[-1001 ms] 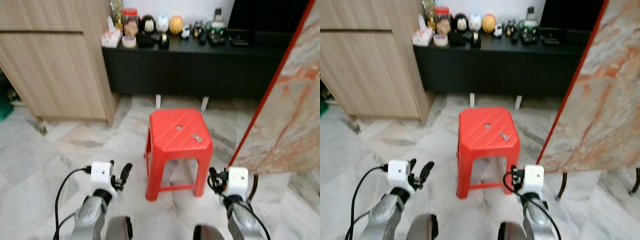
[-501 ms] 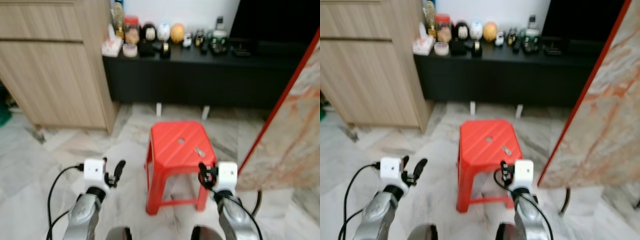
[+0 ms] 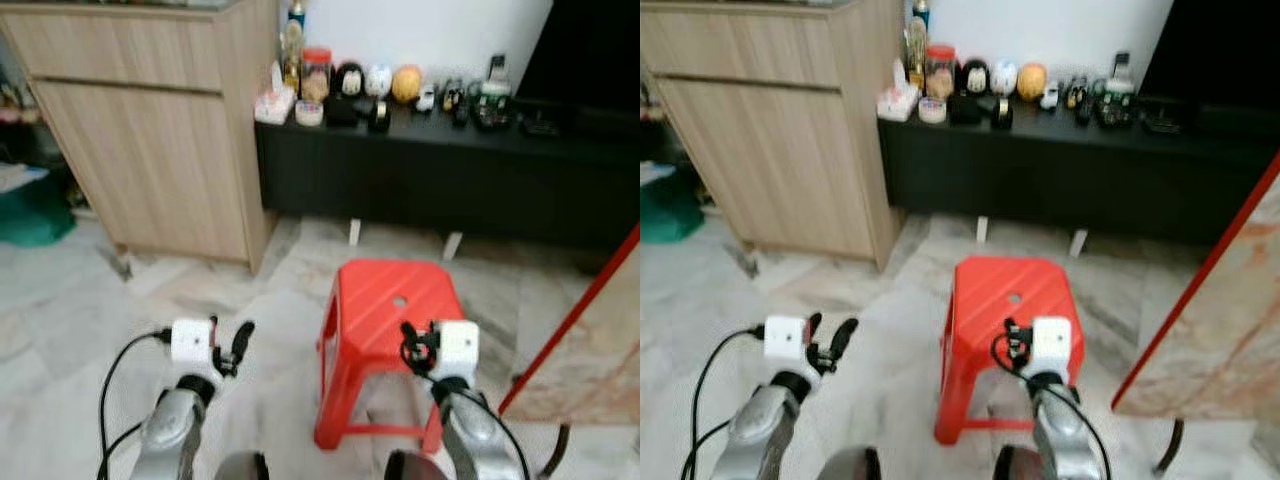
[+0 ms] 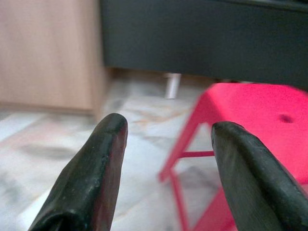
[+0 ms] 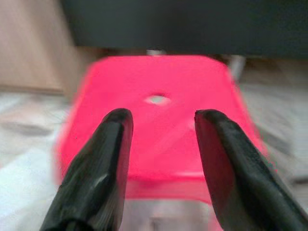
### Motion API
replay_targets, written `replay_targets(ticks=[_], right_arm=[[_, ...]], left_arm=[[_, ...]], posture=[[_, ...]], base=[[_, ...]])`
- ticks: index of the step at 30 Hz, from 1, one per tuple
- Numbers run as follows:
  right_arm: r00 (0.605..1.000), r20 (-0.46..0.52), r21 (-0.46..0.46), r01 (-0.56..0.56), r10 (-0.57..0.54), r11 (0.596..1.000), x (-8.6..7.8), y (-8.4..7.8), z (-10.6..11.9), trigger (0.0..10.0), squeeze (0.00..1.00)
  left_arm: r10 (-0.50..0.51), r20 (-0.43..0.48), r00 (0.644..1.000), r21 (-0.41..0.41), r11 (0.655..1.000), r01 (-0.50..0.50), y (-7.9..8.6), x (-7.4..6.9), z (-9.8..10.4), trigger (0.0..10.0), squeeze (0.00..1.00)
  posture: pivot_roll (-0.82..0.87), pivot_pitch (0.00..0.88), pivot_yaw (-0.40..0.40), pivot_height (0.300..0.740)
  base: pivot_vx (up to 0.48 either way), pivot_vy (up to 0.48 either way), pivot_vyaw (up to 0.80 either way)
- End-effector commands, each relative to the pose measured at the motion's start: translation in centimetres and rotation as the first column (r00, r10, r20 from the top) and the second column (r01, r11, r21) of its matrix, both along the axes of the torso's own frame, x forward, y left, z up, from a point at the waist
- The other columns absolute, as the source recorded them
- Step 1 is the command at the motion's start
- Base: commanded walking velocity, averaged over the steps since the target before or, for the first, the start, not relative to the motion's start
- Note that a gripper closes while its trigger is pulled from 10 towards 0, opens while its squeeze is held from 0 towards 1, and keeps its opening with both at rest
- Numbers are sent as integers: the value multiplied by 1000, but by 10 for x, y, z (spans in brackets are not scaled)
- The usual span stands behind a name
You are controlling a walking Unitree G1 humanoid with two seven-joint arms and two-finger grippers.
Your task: Hang keys on a hook
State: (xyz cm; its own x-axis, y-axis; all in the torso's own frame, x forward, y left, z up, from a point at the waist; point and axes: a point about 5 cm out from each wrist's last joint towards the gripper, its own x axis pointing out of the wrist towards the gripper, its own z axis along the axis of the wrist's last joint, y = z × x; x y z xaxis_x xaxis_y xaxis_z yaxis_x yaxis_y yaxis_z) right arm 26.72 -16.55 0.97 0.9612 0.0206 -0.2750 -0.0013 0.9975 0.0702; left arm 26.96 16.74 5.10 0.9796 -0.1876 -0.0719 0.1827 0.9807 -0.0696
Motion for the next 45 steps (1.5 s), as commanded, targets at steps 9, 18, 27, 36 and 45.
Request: replay_targets(ticks=[9,18,27,36,45], right_arm=[[999,10,10,47,-47,999,4,-5,3,10000,0],[998,5,30,60,-60,998,5,-5,3,10000,0],[1000,7,11,23,-23,1000,6,-1,4,10000,0],[999,12,37,34,-35,999,6,0,4,10000,0],[998,-12,12,69,-69,998,6,-5,2,10000,0]], left_arm=[[7,4,1000,9,1000,-7,6,1,1,10000,0],[10,2,1000,12,1000,-10,7,0,1,10000,0],[10,2,1000,12,1000,-10,7,0,1,10000,0],[9,3,1000,10,1000,-9,6,0,1,10000,0],[7,1,1000,10,1000,-7,6,0,1,10000,0]], posture=[[32,0,-58,599],[38,0,-60,599],[38,0,-61,599],[38,0,-62,599],[43,0,-64,599]], base=[[287,0,0],[291,0,-248],[296,0,0],[296,0,-77],[296,0,0]])
